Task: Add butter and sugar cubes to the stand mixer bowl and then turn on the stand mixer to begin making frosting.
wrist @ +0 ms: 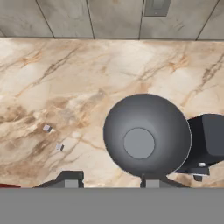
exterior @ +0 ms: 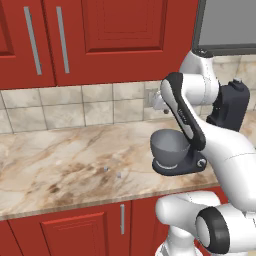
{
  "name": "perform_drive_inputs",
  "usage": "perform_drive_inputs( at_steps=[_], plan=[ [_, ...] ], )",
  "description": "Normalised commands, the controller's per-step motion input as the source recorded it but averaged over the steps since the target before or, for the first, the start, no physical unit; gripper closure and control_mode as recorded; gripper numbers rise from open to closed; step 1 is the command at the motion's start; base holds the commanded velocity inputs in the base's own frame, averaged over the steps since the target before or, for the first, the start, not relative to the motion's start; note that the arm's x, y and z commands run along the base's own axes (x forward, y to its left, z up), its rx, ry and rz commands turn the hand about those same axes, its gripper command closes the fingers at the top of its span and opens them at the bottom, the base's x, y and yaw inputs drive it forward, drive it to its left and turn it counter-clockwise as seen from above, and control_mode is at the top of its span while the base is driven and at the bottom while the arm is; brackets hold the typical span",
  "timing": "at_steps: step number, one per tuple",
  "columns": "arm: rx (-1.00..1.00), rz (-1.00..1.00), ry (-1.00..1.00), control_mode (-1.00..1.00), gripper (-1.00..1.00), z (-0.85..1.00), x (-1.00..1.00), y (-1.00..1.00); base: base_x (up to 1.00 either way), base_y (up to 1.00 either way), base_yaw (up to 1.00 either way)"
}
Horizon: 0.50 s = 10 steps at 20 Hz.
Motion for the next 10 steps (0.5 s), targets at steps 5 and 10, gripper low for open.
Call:
perform_drive_inputs(
  at_steps=[5, 10],
  plan=[
    [0.00, 0.00, -0.04, -1.00, -1.00, 0.00, -0.16, 0.02, 0.00, 0.00, 0.00],
    [-0.03, 0.00, -0.03, -1.00, -1.00, 0.00, -0.11, 0.33, 0.00, 0.00, 0.00]
  ],
)
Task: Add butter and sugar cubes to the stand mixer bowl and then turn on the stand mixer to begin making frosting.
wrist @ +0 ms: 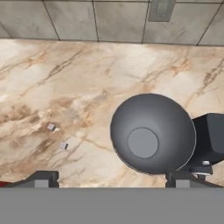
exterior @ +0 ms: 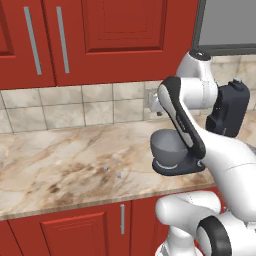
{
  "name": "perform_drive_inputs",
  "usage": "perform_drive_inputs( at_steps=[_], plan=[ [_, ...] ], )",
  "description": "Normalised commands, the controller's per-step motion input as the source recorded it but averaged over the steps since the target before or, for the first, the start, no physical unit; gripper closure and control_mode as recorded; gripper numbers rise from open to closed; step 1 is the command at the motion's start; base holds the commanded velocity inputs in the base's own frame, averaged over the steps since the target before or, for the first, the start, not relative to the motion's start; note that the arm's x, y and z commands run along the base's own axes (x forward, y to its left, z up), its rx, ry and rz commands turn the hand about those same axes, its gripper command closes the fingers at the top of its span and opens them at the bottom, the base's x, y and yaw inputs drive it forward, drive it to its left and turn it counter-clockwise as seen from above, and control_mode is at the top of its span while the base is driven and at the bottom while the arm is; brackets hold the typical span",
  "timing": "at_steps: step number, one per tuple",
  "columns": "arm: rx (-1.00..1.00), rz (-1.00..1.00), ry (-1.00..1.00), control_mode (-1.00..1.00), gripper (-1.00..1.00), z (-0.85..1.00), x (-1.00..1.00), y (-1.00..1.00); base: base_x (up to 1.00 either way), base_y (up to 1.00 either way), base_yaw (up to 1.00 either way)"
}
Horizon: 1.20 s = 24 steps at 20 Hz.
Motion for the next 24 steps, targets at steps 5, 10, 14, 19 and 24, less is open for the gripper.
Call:
perform_drive_inputs(
  at_steps=[5, 10, 14, 19, 24],
  plan=[
    [-0.02, 0.00, 0.00, -1.00, -1.00, 0.00, 0.00, 0.54, 0.00, 0.00, 0.00],
    [-0.03, 0.00, 0.02, -1.00, -1.00, -0.02, 0.00, 0.61, 0.00, 0.00, 0.00],
    [-0.01, 0.00, 0.06, -1.00, -1.00, -0.11, 0.00, 0.61, 0.00, 0.00, 0.00],
    [0.00, 0.00, 0.10, -1.00, -1.00, -0.23, 0.00, 0.55, 0.00, 0.00, 0.00],
    [0.00, 0.00, 0.10, -1.00, -1.00, -0.30, 0.00, 0.46, 0.00, 0.00, 0.00]
  ],
)
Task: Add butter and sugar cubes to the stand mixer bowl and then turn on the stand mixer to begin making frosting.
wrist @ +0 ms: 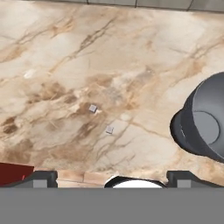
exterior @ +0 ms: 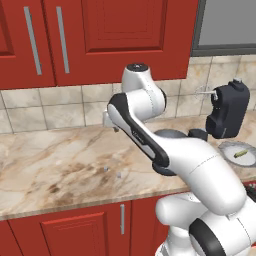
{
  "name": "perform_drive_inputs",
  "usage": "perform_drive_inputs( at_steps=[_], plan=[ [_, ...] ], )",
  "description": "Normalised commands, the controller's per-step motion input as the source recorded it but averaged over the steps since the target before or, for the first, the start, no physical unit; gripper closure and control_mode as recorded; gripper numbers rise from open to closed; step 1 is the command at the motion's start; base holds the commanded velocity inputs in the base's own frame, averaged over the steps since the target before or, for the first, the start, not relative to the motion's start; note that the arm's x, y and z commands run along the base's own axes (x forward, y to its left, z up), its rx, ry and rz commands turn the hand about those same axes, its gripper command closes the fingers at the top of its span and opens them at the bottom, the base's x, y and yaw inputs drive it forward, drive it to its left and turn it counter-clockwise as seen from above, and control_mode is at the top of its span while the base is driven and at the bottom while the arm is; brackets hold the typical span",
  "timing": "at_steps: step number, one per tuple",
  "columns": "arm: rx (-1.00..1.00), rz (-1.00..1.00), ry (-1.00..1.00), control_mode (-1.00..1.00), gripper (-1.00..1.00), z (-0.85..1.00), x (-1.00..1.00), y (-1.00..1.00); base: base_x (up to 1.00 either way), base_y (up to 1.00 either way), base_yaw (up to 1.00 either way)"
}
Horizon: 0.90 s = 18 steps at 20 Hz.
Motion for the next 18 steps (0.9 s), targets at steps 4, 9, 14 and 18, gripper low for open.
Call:
perform_drive_inputs(
  at_steps=[4, 9, 14, 18],
  plan=[
    [0.00, 0.00, 0.03, -1.00, -1.00, -0.38, 0.00, 0.35, 0.00, 0.00, 0.00],
    [0.00, 0.00, 0.00, -1.00, -1.00, -0.41, 0.01, 0.25, 0.00, 0.00, 0.00],
    [0.00, -0.02, 0.00, -1.00, -1.00, -0.41, 0.12, 0.16, 0.00, 0.00, 0.00],
    [0.00, -0.03, 0.00, -1.00, -1.00, -0.41, 0.27, 0.06, 0.00, 0.00, 0.00]
  ],
)
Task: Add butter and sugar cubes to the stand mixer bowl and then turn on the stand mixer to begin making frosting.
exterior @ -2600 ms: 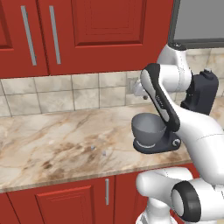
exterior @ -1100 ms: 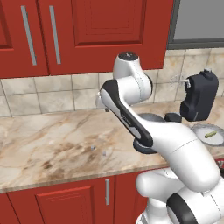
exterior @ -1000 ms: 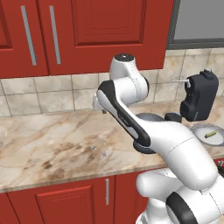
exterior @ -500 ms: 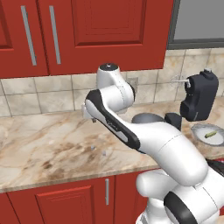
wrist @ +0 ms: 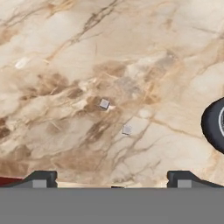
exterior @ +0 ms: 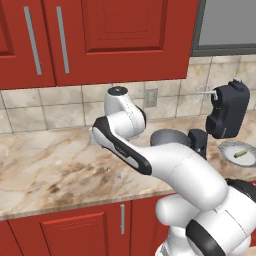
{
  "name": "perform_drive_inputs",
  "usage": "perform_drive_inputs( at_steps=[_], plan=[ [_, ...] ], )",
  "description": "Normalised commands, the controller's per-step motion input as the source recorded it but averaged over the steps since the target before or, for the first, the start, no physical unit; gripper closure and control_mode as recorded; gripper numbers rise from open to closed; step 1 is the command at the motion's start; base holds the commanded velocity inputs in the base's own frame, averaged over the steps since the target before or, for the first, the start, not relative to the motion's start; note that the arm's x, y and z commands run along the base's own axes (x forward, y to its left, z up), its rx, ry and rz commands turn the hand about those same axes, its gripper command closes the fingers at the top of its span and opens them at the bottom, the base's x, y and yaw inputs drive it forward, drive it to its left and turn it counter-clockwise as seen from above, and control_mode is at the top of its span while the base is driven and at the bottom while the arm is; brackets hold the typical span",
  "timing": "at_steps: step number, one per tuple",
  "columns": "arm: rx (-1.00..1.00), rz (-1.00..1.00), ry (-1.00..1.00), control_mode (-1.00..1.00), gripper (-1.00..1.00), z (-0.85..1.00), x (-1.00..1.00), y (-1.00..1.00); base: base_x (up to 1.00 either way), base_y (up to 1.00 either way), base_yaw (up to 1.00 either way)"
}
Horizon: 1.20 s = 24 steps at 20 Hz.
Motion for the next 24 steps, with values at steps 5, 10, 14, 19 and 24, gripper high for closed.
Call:
perform_drive_inputs(
  at_steps=[5, 10, 14, 19, 24],
  plan=[
    [0.00, -0.03, 0.00, -1.00, -1.00, -0.35, 0.36, 0.03, 0.00, 0.00, 0.00],
    [0.00, -0.04, 0.00, -1.00, -1.00, -0.33, 0.27, 0.07, 0.00, 0.00, 0.00],
    [0.00, -0.04, 0.00, -1.00, -1.00, -0.34, 0.17, 0.03, 0.00, 0.00, 0.00],
    [0.00, -0.06, 0.00, -1.00, -1.00, -0.36, 0.07, 0.01, 0.00, 0.00, 0.00],
    [0.00, -0.05, 0.00, -1.00, -1.00, -0.38, 0.01, 0.03, 0.00, 0.00, 0.00]
  ],
)
